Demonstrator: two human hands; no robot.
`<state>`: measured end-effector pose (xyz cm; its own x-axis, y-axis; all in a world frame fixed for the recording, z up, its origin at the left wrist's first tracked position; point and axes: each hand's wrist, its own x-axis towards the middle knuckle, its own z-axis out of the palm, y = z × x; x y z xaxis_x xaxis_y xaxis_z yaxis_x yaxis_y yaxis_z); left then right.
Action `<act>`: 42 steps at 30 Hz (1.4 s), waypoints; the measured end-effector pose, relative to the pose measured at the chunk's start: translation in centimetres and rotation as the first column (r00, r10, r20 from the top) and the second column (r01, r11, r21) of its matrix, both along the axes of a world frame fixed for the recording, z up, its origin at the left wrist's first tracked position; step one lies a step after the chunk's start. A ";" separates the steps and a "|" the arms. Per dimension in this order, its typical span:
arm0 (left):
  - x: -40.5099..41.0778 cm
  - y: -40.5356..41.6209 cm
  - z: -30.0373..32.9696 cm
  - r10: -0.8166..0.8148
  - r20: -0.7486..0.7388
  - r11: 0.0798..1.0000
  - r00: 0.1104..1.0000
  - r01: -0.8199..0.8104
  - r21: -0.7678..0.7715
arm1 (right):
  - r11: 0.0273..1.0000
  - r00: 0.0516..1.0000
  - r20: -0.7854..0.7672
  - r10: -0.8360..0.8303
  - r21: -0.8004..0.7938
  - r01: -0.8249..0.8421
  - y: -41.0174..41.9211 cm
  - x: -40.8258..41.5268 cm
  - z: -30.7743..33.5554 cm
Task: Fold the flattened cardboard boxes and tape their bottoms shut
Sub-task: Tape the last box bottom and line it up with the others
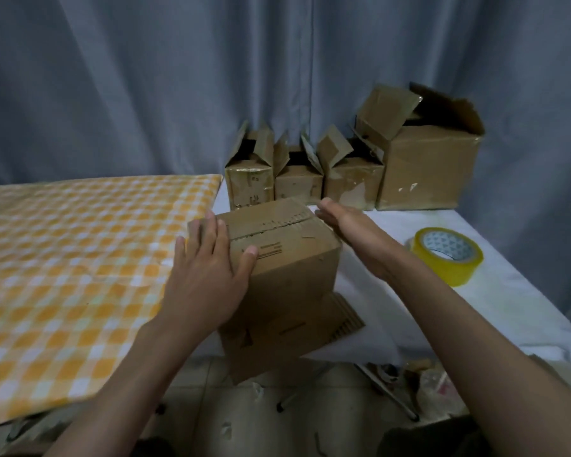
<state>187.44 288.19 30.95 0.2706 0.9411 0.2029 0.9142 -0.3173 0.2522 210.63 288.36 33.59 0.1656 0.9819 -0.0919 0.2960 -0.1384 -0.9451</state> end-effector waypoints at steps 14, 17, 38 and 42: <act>3.3 0.2 2.1 -0.307 -0.195 0.951 0.931 0.293 -0.099 | 0.946 0.447 0.873 -0.195 0.048 0.320 -5.7 13.3 -4.0; 4.2 -0.8 1.7 -0.249 -0.198 0.967 0.948 0.232 -0.105 | 0.928 0.580 0.730 -0.363 0.224 0.299 -6.5 12.5 -2.6; 14.2 -1.1 7.7 -0.436 0.492 0.893 0.753 0.297 0.337 | 0.911 0.990 0.130 0.047 0.402 -0.096 -8.4 8.9 1.9; 14.5 -1.4 7.9 -0.398 0.539 0.912 0.742 0.255 0.322 | 0.912 0.986 0.159 0.058 0.393 -0.117 -8.3 9.0 1.9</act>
<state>201.93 286.80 38.82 0.3150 0.7297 0.6069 0.4411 -0.6787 0.5872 219.61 280.06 35.49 0.0594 0.9425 0.3290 0.4233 0.2747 -0.8634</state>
